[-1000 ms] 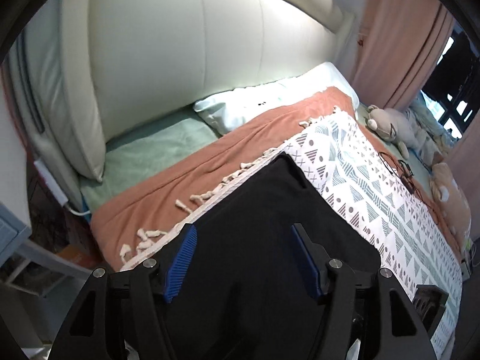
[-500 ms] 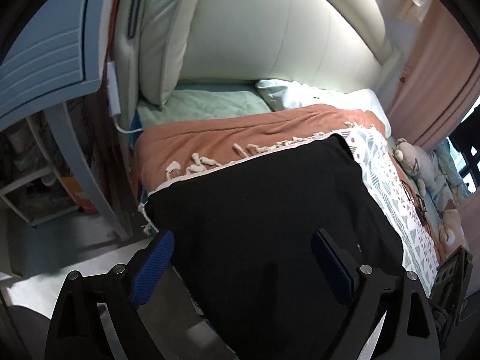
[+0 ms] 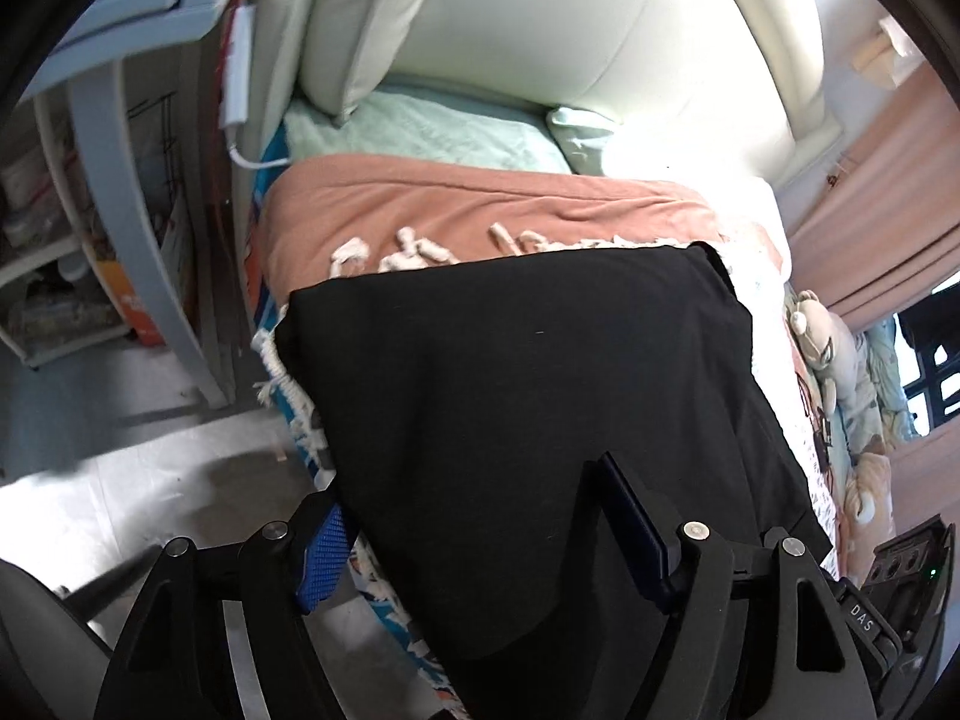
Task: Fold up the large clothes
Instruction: 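Lower the folded shirt onto the bed and open both tools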
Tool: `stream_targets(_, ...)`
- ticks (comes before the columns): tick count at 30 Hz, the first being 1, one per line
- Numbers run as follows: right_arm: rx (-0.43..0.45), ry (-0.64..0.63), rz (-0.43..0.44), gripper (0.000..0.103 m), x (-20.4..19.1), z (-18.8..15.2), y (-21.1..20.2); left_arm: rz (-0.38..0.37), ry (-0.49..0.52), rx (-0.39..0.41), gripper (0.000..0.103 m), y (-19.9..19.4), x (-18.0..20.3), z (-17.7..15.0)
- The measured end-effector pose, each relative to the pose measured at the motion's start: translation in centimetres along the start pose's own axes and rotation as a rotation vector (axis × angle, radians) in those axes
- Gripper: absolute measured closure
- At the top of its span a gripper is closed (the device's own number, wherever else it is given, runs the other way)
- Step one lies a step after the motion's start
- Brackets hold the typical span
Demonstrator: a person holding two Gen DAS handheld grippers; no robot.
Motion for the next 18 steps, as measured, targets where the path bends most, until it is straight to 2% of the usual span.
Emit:
stream_targets(7, 0.034, 0.073, 0.014, 0.087, 3.2, -1.0, 0.3, -0.002, 0.097, 0.021, 0.032, 0.6, 1.8, 0.1)
stream_targets(9, 0.023, 0.098, 0.015, 0.081, 4.1, -1.6, 0.3, 0.015, 0.122, 0.028, 0.032, 0.7, 1.7, -0.4)
stream_targets(11, 0.028, 0.098, -0.017, 0.064, 4.7, -1.8, -0.2, 0.020, 0.145, 0.040, 0.030, 0.4, 1.6, -1.0)
stream_targets(12, 0.037, 0.085, -0.039, 0.061, 5.0, -1.8, -0.7, 0.021, 0.151, 0.044, 0.030, 0.2, 1.5, -1.4)
stream_targets(15, 0.050, 0.058, -0.076, 0.059, 5.6, -1.8, -1.5, 0.024, 0.157, 0.045, 0.027, -0.2, 1.3, -2.8)
stream_targets(18, 0.066, 0.040, -0.150, 0.059, 6.2, -1.7, -2.4, 0.024, 0.164, 0.038, 0.025, -0.7, 1.5, -4.1)
Point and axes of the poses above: each gripper's, at about its wrist camera, not at the fingertips, and y roughly the way its jaws point, x to its right, z to its top, the point moved 2 cm from there along y, roughly the way its jaws point, and after that the axes turned 12 degrees about x, right-handed, at the moved point
